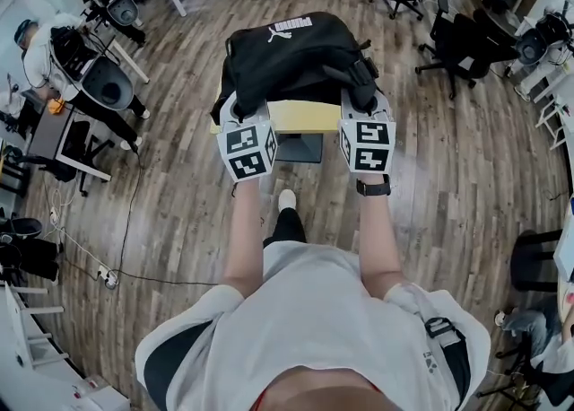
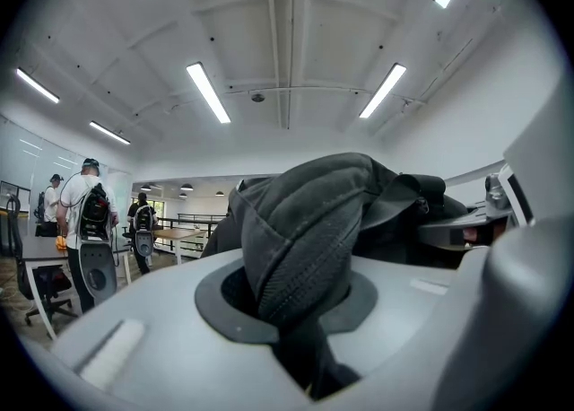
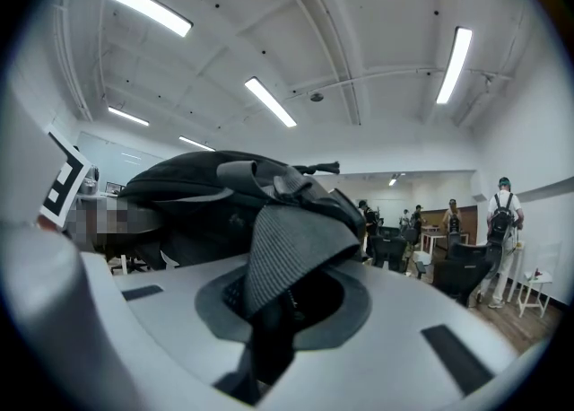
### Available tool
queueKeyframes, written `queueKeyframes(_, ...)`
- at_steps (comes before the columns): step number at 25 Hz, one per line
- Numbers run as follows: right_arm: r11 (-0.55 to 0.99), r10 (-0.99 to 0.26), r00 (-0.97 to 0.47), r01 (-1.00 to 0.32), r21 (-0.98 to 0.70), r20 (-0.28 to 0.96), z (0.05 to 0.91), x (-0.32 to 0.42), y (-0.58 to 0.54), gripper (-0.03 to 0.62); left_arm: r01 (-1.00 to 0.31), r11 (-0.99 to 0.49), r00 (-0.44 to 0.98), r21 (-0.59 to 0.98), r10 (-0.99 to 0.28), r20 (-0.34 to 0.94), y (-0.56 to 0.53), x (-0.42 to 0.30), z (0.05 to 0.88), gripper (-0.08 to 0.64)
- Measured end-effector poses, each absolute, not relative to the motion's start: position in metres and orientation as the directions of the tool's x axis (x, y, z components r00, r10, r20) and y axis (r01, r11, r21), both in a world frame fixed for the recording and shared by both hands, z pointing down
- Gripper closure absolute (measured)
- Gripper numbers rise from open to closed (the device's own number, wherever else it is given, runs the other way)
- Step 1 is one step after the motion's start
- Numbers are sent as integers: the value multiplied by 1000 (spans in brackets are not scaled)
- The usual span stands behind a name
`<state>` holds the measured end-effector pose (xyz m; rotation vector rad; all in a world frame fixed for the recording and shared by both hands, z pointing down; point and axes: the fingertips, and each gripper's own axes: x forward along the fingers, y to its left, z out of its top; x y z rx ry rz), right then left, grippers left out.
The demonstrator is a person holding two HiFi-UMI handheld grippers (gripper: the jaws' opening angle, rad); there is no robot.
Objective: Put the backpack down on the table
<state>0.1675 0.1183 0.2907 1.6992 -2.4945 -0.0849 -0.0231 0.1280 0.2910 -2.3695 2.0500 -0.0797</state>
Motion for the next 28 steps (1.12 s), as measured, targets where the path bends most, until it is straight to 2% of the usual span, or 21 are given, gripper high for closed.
queueKeyframes(15, 295, -954, -288, -948, 117, 79, 280, 93, -57, 555, -981, -192, 191, -29, -981, 19, -65, -97, 279, 491)
queueKeyframes(28, 260, -963, -248, -959, 114, 109, 302, 32, -152, 552, -978, -208, 206, -36, -978, 39, -161, -157, 301, 491)
